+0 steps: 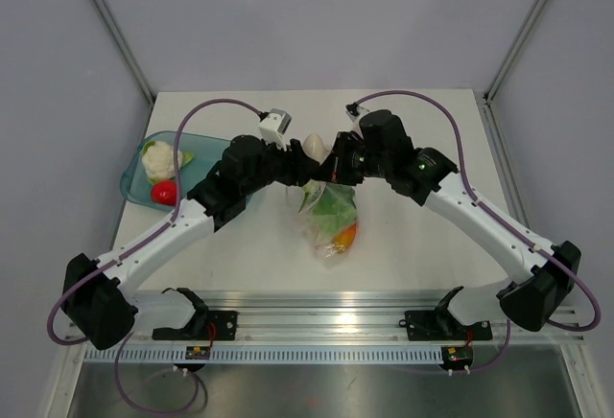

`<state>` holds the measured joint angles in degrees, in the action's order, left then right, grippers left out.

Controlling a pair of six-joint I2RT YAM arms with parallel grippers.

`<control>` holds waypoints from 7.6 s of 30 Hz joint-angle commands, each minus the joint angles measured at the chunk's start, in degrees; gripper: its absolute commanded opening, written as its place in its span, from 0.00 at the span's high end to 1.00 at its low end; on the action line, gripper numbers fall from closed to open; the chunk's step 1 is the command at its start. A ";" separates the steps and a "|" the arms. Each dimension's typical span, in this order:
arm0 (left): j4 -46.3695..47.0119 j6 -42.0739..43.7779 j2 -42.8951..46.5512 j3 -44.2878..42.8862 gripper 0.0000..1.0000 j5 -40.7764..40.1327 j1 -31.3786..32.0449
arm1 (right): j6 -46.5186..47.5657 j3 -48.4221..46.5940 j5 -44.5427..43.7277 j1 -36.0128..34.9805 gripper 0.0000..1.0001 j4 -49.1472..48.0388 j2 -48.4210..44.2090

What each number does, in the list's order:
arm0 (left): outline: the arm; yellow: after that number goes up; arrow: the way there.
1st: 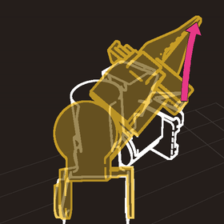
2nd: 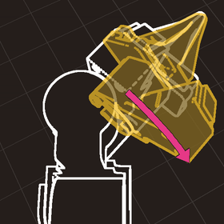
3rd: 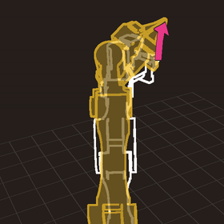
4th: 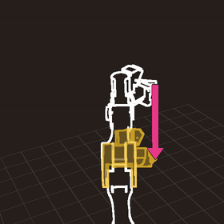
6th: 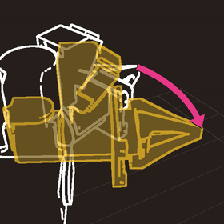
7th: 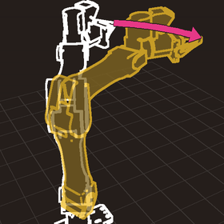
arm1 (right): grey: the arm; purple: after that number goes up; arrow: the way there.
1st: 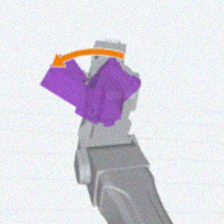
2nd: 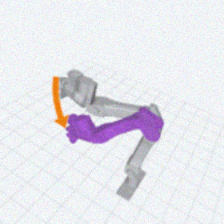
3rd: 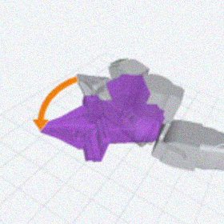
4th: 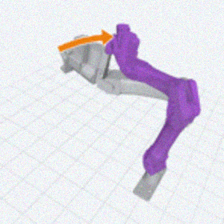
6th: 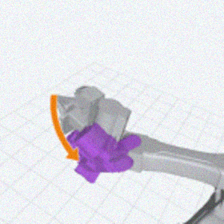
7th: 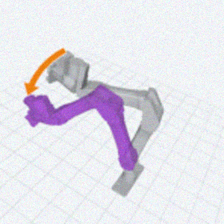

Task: Place the food in the zip-top bag and seal the zipper
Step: Place the fake vegetable in the zipper food storage bag, then pick up the fake fruit from the bin, then place the fake fruit in the zipper food storage bag, then adjust the zipper food storage bag at the center of the board.

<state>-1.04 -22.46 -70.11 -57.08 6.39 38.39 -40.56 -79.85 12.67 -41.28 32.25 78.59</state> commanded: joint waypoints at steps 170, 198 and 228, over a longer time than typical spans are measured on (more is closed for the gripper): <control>-31.48 -9.18 3.22 -6.47 0.71 21.12 -20.38 | 1.80 -15.24 4.03 -5.74 1.00 -10.72 13.61; -45.54 -0.22 10.52 -16.57 0.36 18.84 -17.12 | 2.50 -11.55 -0.36 -5.74 1.00 -9.40 9.92; -42.11 -2.24 8.14 -21.82 1.00 10.47 -17.12 | 9.52 -16.70 -12.30 -4.43 1.00 5.00 4.47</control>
<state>-44.71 -25.52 -64.93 -71.59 11.94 21.06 -35.44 -89.21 6.72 -46.35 32.36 87.02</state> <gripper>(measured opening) 0.007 0.011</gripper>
